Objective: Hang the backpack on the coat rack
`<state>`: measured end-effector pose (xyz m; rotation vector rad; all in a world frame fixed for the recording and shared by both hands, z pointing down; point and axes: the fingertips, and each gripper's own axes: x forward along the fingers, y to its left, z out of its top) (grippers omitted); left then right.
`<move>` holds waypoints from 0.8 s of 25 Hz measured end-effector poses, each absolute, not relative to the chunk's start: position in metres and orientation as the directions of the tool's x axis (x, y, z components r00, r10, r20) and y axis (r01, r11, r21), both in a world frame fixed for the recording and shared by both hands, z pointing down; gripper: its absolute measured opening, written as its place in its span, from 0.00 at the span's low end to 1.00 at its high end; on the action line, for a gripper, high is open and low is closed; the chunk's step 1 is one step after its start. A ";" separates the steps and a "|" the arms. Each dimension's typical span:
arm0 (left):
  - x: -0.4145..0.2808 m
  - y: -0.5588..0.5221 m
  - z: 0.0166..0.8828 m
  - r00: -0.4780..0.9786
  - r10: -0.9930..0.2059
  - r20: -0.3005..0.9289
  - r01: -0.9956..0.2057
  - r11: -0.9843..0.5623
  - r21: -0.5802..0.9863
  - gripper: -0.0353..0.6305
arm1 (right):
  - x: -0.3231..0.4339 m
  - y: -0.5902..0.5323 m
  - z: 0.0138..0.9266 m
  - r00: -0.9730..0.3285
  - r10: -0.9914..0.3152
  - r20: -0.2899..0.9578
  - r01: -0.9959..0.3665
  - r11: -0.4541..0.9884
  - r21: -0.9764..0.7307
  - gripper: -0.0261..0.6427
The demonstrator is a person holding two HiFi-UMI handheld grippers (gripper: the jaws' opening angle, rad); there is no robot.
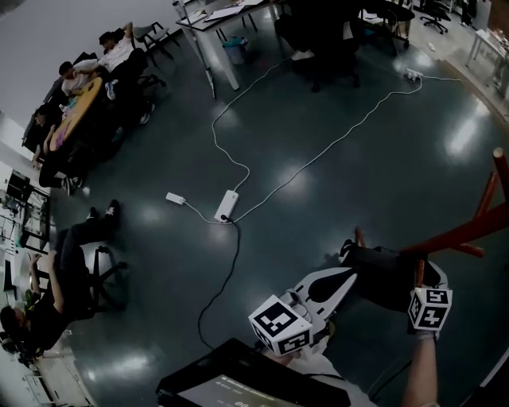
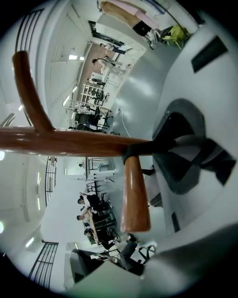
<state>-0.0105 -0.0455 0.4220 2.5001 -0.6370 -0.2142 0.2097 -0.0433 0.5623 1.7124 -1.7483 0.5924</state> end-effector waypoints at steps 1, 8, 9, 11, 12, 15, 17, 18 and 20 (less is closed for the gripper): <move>-0.011 -0.048 0.422 0.874 -0.486 -0.018 -0.400 -0.739 0.543 0.07 | 0.208 -0.041 0.559 0.033 -0.732 0.680 -0.991 0.062 0.115 0.16; -0.002 -0.055 0.412 0.886 -0.463 -0.035 -0.375 -0.759 0.533 0.07 | 0.192 0.006 0.504 -0.008 -0.831 0.556 -0.998 -0.024 -0.051 0.10; 0.001 -0.055 0.409 0.890 -0.453 -0.042 -0.365 -0.766 0.529 0.07 | 0.186 0.011 0.495 -0.034 -0.841 0.540 -0.994 -0.026 -0.102 0.09; 0.009 -0.054 0.402 0.899 -0.434 -0.056 -0.345 -0.781 0.521 0.07 | 0.174 0.021 0.475 -0.081 -0.864 0.497 -0.984 -0.011 -0.180 0.07; 0.013 -0.052 0.398 0.903 -0.424 -0.063 -0.334 -0.788 0.517 0.07 | 0.168 0.026 0.465 -0.102 -0.875 0.473 -0.978 0.001 -0.208 0.07; 0.026 -0.043 0.384 0.916 -0.391 -0.086 -0.299 -0.811 0.504 0.07 | 0.149 0.038 0.432 -0.152 -0.904 0.399 -0.960 0.040 -0.277 0.06; 0.033 -0.035 0.375 0.925 -0.365 -0.102 -0.271 -0.824 0.497 0.07 | 0.136 0.046 0.412 -0.177 -0.917 0.358 -0.952 0.068 -0.298 0.06; 0.036 -0.031 0.372 0.929 -0.353 -0.109 -0.257 -0.830 0.496 0.07 | 0.131 0.050 0.403 -0.190 -0.920 0.341 -0.950 0.085 -0.300 0.06; 0.042 -0.023 0.366 0.935 -0.335 -0.120 -0.236 -0.836 0.495 0.07 | 0.121 0.058 0.388 -0.219 -0.923 0.317 -0.948 0.124 -0.292 0.06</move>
